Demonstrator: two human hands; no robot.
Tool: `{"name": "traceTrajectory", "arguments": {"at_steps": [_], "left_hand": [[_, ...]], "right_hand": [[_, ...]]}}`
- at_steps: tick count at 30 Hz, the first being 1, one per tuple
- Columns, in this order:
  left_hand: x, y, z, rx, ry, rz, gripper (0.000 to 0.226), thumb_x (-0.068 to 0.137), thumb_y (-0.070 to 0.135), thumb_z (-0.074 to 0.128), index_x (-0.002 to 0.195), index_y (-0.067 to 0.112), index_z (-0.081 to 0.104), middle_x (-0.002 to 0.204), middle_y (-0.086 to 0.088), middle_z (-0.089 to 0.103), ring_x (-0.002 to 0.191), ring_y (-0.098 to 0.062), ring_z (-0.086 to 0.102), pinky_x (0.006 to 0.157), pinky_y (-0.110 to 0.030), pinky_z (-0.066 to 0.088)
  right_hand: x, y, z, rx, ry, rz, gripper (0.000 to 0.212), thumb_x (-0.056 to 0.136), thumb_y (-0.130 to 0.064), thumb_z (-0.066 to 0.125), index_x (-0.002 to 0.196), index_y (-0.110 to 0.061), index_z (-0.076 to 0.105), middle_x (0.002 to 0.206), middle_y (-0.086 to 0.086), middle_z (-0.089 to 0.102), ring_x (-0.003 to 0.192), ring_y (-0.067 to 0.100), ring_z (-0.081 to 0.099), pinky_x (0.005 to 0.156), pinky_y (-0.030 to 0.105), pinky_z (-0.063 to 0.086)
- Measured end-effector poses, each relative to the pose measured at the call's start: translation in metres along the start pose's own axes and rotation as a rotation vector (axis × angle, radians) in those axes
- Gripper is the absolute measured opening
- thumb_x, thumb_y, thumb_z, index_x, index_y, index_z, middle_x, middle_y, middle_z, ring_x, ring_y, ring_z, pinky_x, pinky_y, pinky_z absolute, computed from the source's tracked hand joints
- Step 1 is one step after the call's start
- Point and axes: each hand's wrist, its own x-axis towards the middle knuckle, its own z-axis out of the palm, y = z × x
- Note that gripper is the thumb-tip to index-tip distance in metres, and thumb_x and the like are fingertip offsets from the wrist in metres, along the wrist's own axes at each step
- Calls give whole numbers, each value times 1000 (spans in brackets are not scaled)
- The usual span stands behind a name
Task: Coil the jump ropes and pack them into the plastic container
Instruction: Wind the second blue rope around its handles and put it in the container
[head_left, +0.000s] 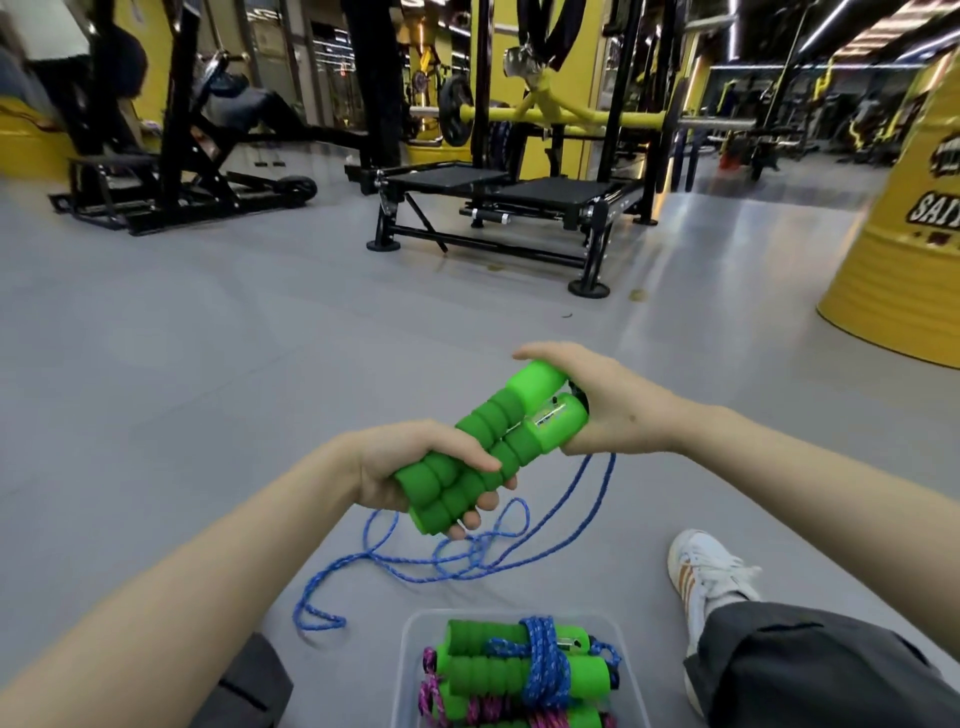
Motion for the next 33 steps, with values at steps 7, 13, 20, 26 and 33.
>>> {"name": "traceTrajectory", "arguments": {"at_steps": [7,13,20,26,33], "left_hand": [[8,-3,3,-261,82,179,44,68,38,73,95,7,58,66,-3,52,49,-13,46,46,-21,41],[17,-12,-11,-234,424,120,41,75,40,66,97,7,55,66,-2,52,48,-11,47,44,-20,40],[16,-21,-7,114,262,-185,36,69,27,68,99,11,58,71,-1,56,52,-11,51,49,-21,44],[3,-16,-6,286,-219,-219,38,70,22,61,107,12,56,73,1,53,55,-9,49,53,-21,44],[1,-11,-9,-81,-318,146,45,67,29,73,106,12,59,74,0,54,56,-10,49,55,-22,43]], "right_hand": [[0,-9,40,602,-2,520,17,96,-13,40,83,-12,50,50,5,36,31,11,40,80,54,55],[-2,-38,36,189,-413,437,22,87,-8,44,108,-11,48,75,2,49,48,14,53,64,31,52],[25,-38,-7,-420,-277,-35,25,81,-6,46,95,-19,62,66,-6,48,71,22,43,64,30,38],[33,-21,0,-302,-249,-33,10,96,-19,43,103,-18,50,58,-9,41,55,8,38,62,30,32],[7,-33,44,51,-312,206,32,95,0,38,78,-19,56,78,-4,51,77,0,52,68,19,35]]}}
